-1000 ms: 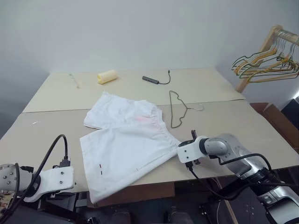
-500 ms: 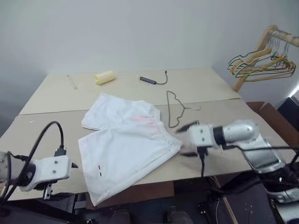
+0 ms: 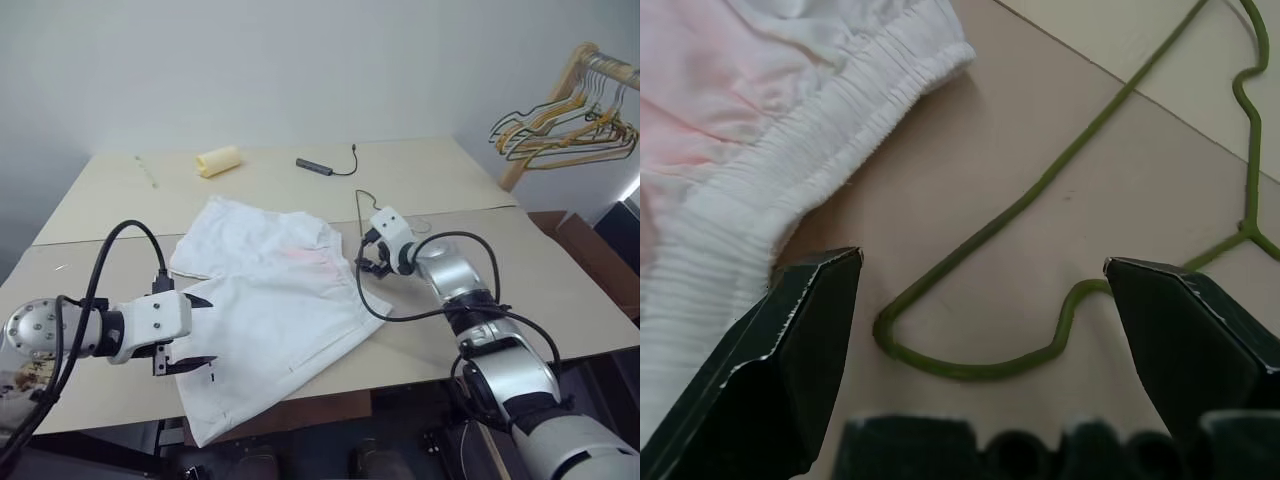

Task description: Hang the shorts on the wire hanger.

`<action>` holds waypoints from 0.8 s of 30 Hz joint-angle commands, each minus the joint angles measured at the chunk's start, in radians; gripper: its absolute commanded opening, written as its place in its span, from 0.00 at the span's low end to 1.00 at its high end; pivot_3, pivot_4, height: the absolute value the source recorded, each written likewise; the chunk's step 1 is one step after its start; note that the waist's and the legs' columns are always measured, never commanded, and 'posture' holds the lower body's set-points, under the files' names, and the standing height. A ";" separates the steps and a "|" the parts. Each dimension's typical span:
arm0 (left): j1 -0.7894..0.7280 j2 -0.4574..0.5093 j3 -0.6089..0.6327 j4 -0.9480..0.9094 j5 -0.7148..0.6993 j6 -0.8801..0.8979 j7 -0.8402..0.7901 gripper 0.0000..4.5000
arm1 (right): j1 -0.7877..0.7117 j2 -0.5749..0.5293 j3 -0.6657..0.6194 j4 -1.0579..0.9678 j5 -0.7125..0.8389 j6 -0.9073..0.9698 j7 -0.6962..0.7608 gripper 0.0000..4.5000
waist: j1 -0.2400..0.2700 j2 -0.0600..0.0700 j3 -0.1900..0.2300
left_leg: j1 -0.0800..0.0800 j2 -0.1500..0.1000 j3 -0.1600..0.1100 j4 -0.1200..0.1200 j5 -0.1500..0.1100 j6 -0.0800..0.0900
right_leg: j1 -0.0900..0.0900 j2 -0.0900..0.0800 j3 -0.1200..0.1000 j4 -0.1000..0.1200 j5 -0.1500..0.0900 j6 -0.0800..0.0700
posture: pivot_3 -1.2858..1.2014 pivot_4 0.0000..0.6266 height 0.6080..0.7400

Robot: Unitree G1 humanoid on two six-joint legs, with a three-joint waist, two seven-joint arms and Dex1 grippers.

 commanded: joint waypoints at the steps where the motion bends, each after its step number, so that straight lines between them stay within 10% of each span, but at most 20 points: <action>1: -0.027 0.002 -0.012 -0.005 0.002 -0.016 0.018 1.00 | -0.046 0.015 -0.012 0.061 -0.004 -0.065 -0.019 1.00 | -0.002 0.000 0.000 | 0.001 0.000 0.000 0.000 0.000 0.000 | 0.000 0.000 0.000 0.000 0.000 0.000 | 0.55 0.00 1.00; 24: -0.044 -0.001 -0.063 0.067 0.029 -0.092 0.029 1.00 | 0.146 -0.184 -0.090 -0.252 0.068 0.107 0.109 1.00 | -0.013 0.000 0.000 | 0.005 -0.001 -0.001 0.000 0.001 0.000 | 0.004 0.000 0.001 0.001 -0.003 0.006 | 0.53 0.00 1.00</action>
